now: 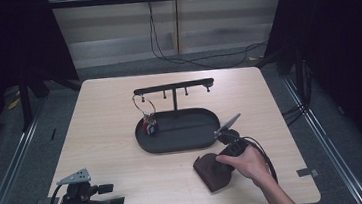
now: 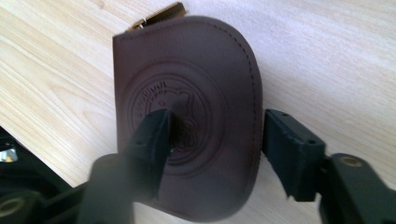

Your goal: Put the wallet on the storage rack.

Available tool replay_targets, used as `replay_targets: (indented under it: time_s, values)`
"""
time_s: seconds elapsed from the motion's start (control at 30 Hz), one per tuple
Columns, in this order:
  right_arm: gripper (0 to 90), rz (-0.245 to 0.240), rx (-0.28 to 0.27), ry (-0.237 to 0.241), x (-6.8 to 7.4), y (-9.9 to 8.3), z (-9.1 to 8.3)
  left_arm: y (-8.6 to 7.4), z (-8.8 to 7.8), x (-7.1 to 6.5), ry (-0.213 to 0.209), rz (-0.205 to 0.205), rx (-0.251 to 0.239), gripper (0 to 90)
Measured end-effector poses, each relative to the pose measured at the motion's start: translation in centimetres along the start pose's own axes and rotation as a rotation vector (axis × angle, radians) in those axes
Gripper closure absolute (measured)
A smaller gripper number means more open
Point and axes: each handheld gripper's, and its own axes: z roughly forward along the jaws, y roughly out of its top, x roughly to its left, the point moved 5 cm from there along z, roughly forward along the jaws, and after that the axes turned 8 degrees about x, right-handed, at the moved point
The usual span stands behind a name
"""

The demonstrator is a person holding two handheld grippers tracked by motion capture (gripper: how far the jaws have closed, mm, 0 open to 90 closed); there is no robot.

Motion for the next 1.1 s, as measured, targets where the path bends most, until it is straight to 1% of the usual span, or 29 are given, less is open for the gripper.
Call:
replay_targets:
  time_s: [0.1,0.13,0.2,0.27,0.33,0.47,0.5,0.53,0.57,0.63,0.77,0.8,0.83,0.87,0.9,0.97,1.0,1.03,1.07,1.1]
  values:
    - [45.8,0.011,0.013,0.013,0.0,0.1,0.1,0.0,0.0,0.1,0.003,-0.006,0.003,21.3]
    - [46.7,0.011,0.012,0.009,0.1,0.1,0.2,-0.1,0.1,0.1,0.005,-0.013,0.008,21.3]
    - [47.6,0.013,0.003,-0.005,0.2,0.0,0.2,-0.1,0.1,0.1,0.004,-0.007,0.015,21.3]
    - [47.9,0.015,0.006,-0.014,0.3,0.0,0.2,-0.1,0.2,0.0,0.004,-0.004,0.018,21.3]
    - [48.3,0.018,0.014,-0.002,0.3,0.1,0.2,-0.1,0.2,0.0,0.006,-0.002,0.019,21.3]
    - [49.2,0.019,0.034,0.005,0.2,0.3,0.2,-0.1,0.1,0.1,0.003,-0.007,0.019,21.3]
    - [53.2,0.021,0.034,0.001,0.2,0.3,0.1,-0.1,0.1,0.1,0.001,-0.007,0.019,21.3]
    - [57.1,0.022,0.024,0.001,0.1,0.3,0.0,-0.1,0.1,0.1,0.008,-0.005,0.020,21.3]
    - [59.5,0.030,0.018,0.009,-0.1,0.2,-0.2,-0.1,0.1,0.1,0.007,-0.007,0.019,21.3]
    - [59.9,0.038,0.016,0.029,-0.4,0.2,-0.2,-0.1,0.2,0.1,0.006,-0.005,0.022,21.3]
    - [60.5,0.029,0.017,0.006,-0.1,0.3,-0.2,-0.1,0.1,0.0,0.003,-0.002,0.019,21.3]
    - [63.7,0.023,0.020,0.000,-0.1,0.3,-0.3,-0.1,0.1,0.0,-0.003,0.002,0.019,21.3]
    - [67.0,0.018,0.008,-0.009,-0.1,0.4,-0.5,-0.1,0.1,0.0,-0.006,0.006,0.018,21.3]
    - [68.2,0.012,0.006,-0.010,-0.2,0.4,-0.6,-0.1,0.0,-0.1,-0.004,0.006,0.008,21.3]
    - [68.3,0.012,0.005,-0.015,-0.1,0.3,-0.7,-0.1,0.0,-0.1,0.003,0.014,0.012,21.1]
    - [68.5,0.010,0.004,-0.031,0.0,0.3,-0.6,-0.1,0.0,-0.2,-0.004,0.016,0.012,20.9]
    - [68.7,0.008,0.002,-0.027,0.0,0.3,-0.7,-0.1,0.1,-0.2,-0.002,0.019,0.016,20.8]
    - [70.8,0.009,0.000,-0.028,0.0,0.3,-0.7,-0.1,0.1,-0.1,-0.001,0.014,0.013,20.6]
    - [72.0,0.010,-0.011,-0.020,0.0,0.3,-0.8,0.0,0.1,-0.1,-0.005,0.012,0.011,20.3]
    - [72.2,0.005,-0.010,-0.018,0.0,0.3,-1.0,0.0,0.0,-0.2,-0.013,0.009,0.005,20.0]
